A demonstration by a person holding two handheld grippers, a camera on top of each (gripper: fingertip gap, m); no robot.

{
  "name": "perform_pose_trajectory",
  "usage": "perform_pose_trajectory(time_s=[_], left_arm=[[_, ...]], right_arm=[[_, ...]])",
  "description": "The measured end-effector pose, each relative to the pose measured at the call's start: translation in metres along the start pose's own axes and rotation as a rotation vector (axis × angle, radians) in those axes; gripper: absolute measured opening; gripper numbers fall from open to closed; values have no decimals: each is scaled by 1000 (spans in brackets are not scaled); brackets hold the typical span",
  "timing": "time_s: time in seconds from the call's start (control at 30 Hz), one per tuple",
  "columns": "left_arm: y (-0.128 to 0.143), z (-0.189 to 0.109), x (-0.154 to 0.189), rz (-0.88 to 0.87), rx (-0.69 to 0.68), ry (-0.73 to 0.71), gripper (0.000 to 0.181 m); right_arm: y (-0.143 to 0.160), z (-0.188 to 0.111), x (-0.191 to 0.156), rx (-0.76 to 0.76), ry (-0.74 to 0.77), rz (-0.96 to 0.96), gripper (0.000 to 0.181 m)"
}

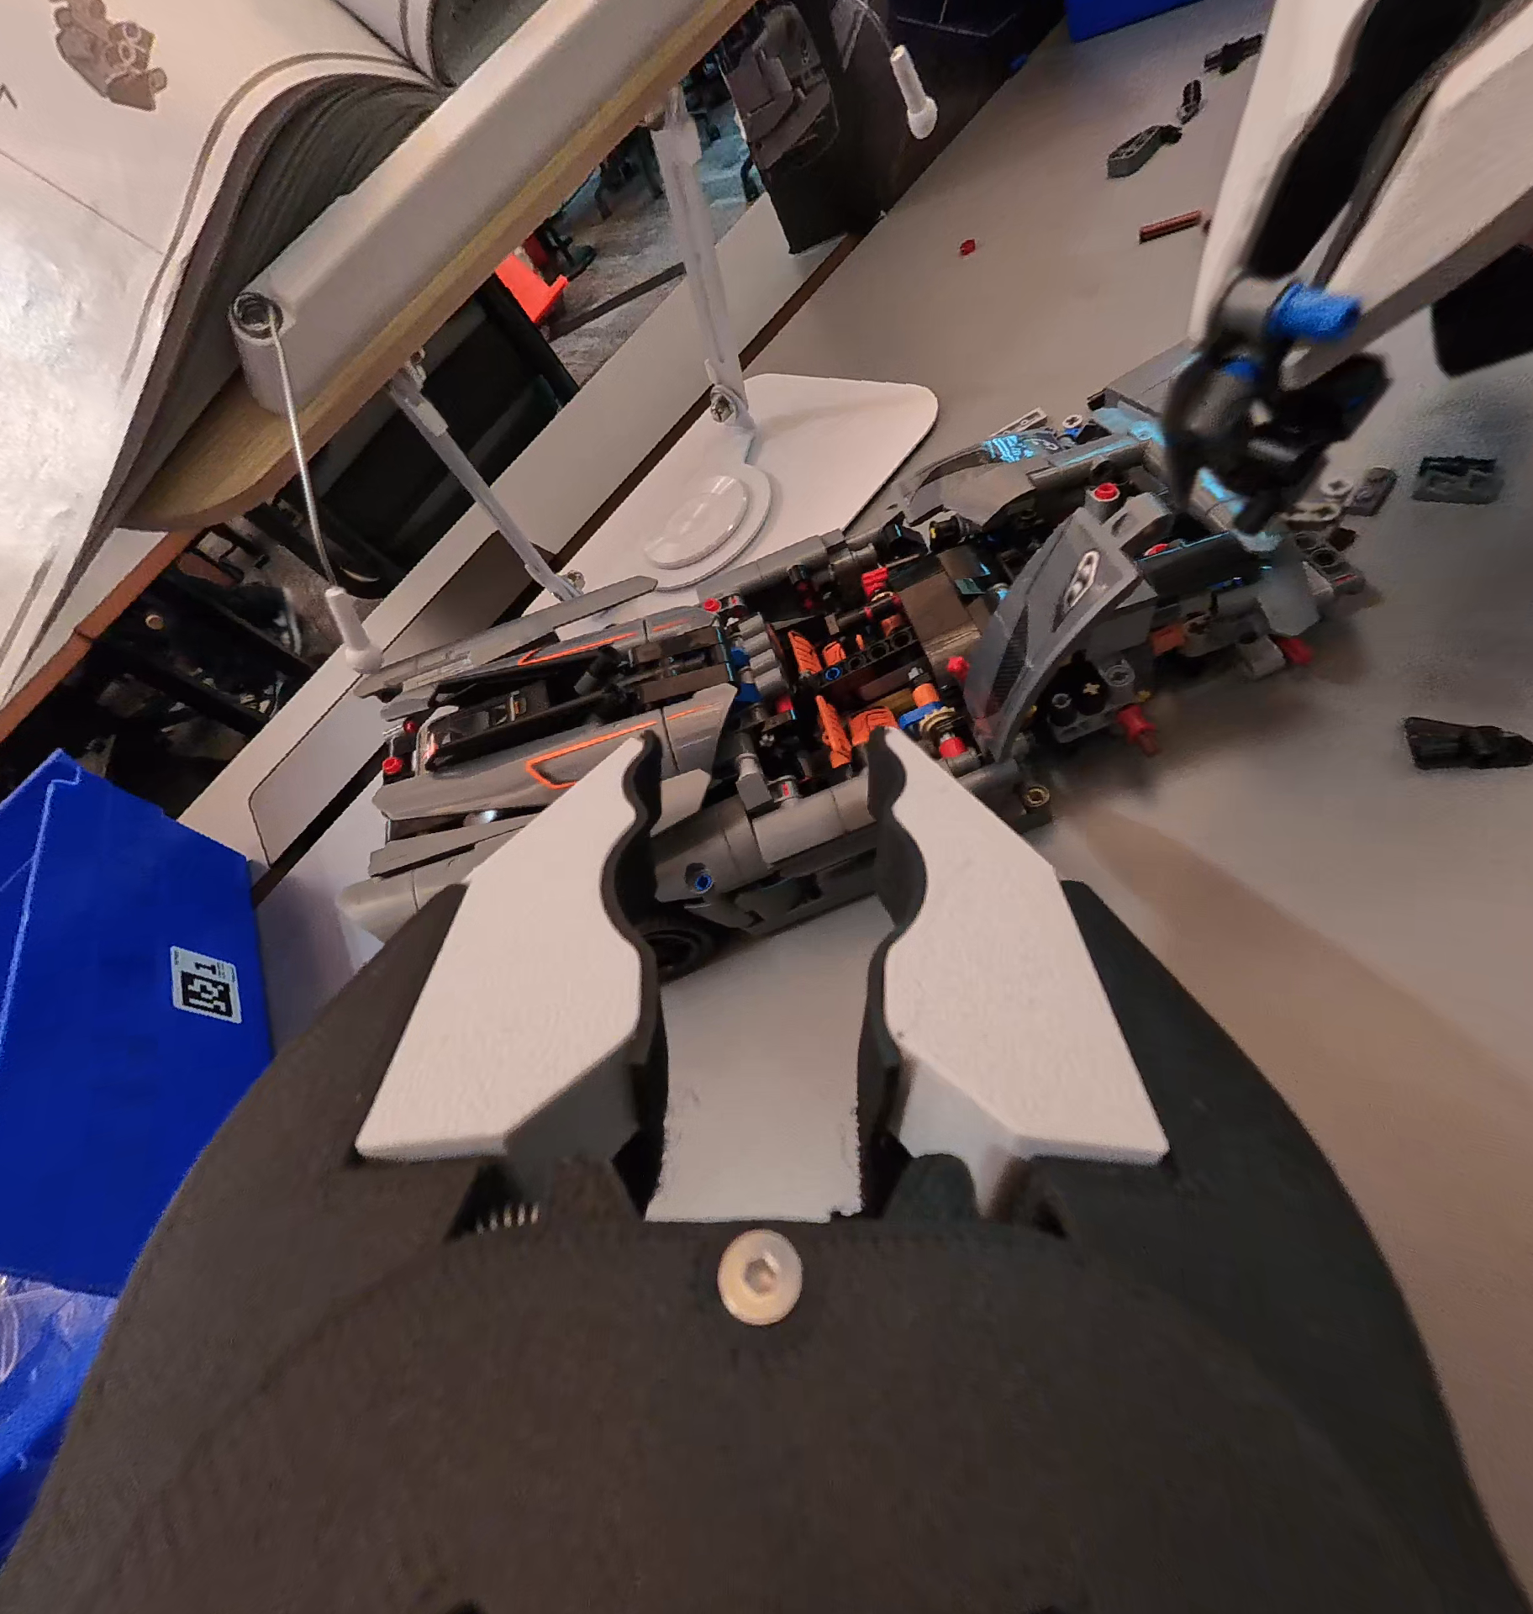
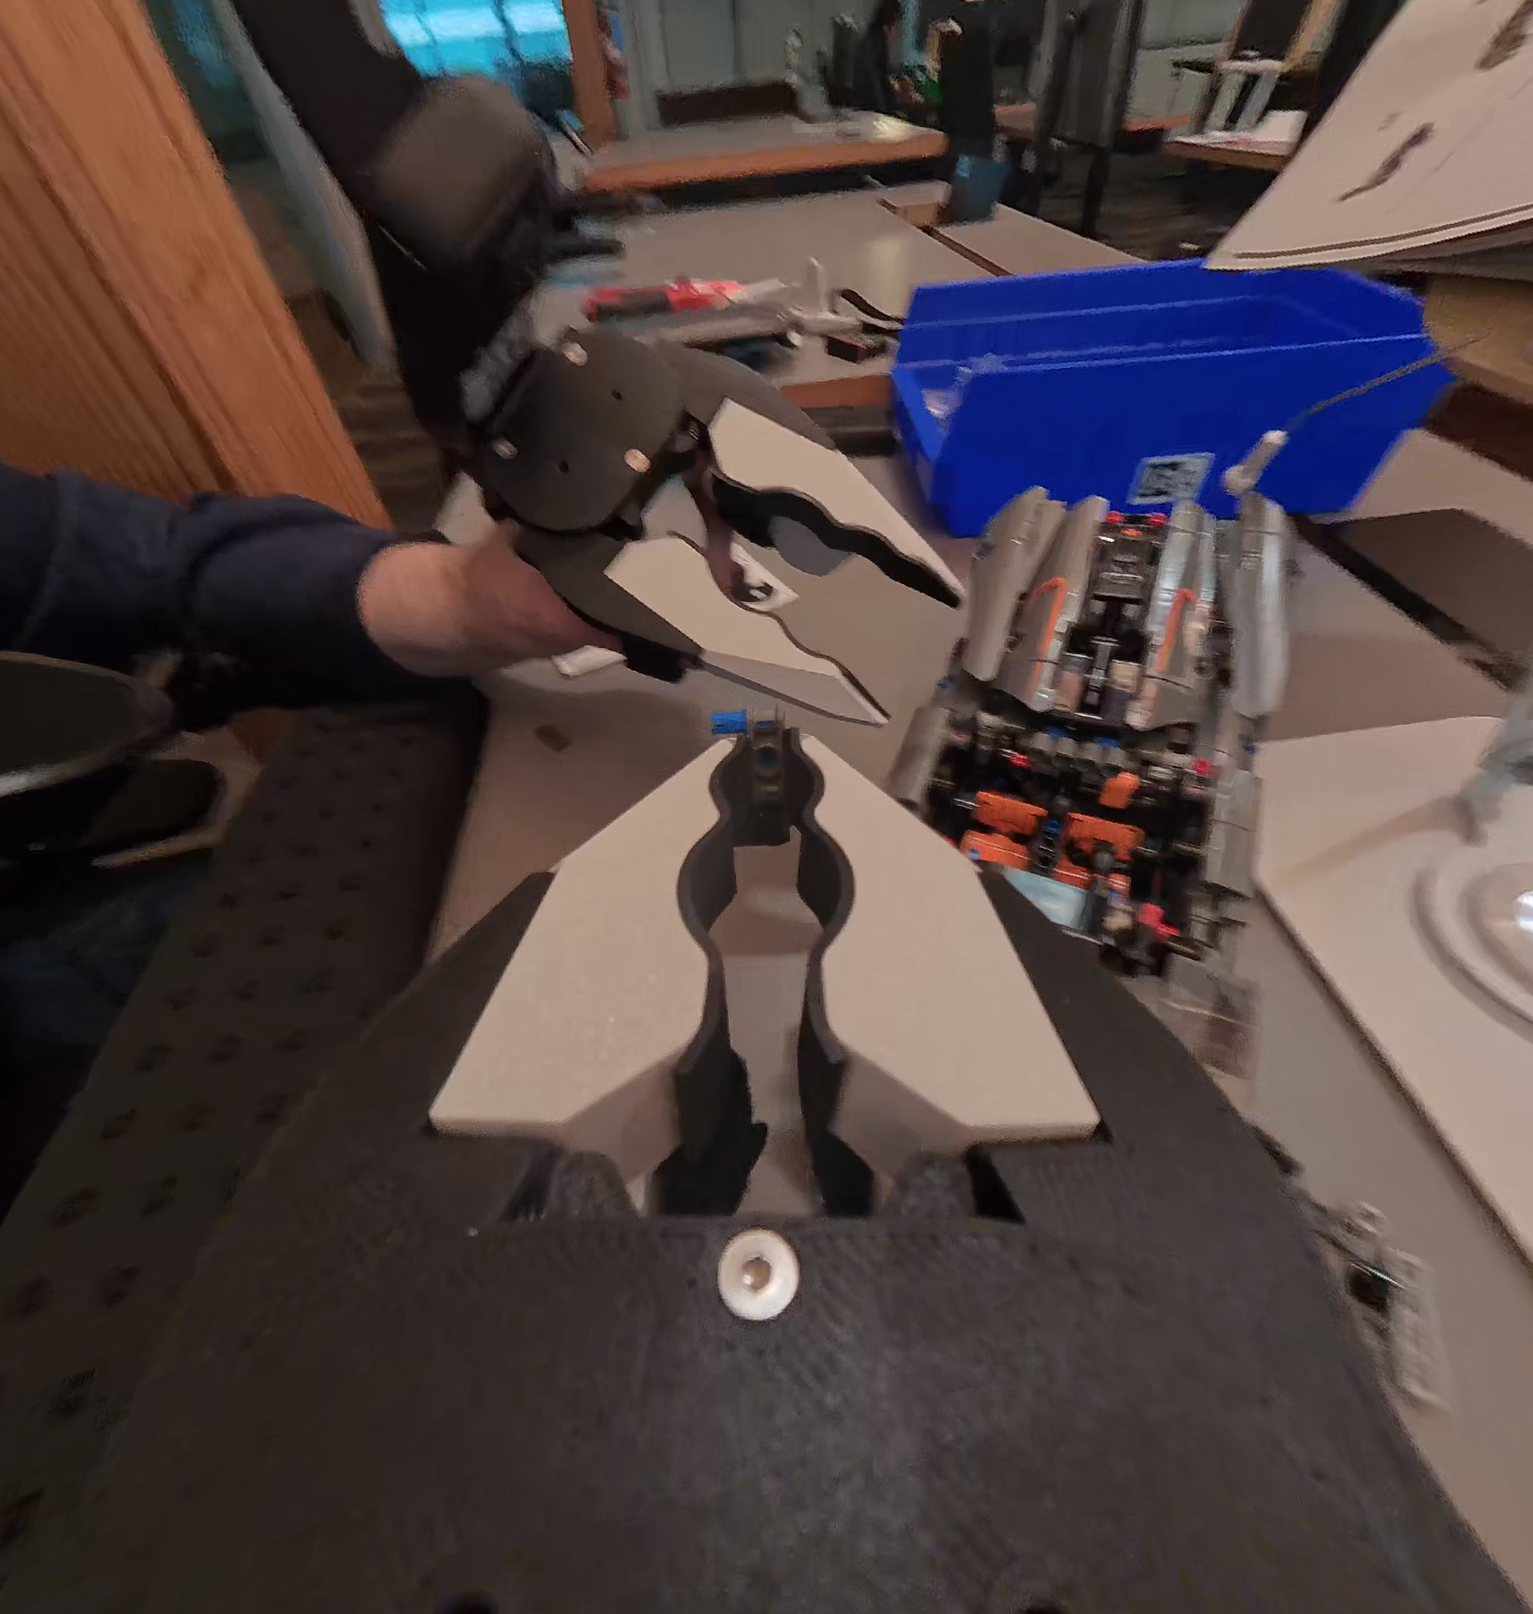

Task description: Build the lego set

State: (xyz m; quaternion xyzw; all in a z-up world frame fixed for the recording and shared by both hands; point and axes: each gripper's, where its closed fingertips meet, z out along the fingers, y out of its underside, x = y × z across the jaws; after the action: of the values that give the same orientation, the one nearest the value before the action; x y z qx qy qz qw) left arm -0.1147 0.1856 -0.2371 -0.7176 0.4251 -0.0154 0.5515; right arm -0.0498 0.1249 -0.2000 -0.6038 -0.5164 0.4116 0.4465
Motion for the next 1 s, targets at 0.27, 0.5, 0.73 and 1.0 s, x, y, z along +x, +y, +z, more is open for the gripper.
perform_pose_trajectory(time_s=[0.27, 0.5, 0.73, 1.0], left_arm=[[4, 3, -2, -20, 1, -6, 45], [2, 4, 0, -20, 21, -5, 45], [-36, -16, 28, 10, 232, 144, 37], [-81, -47, 70, -16, 419, 344, 35]], right_arm=[[13, 4, 15, -165, 228, -180, 5], [11, 8, 3, -180, 216, -235, 5], [-18, -1, -18, 44, -10, 7, 5], [-48, -16, -34, 318, -361, 359, 5]])
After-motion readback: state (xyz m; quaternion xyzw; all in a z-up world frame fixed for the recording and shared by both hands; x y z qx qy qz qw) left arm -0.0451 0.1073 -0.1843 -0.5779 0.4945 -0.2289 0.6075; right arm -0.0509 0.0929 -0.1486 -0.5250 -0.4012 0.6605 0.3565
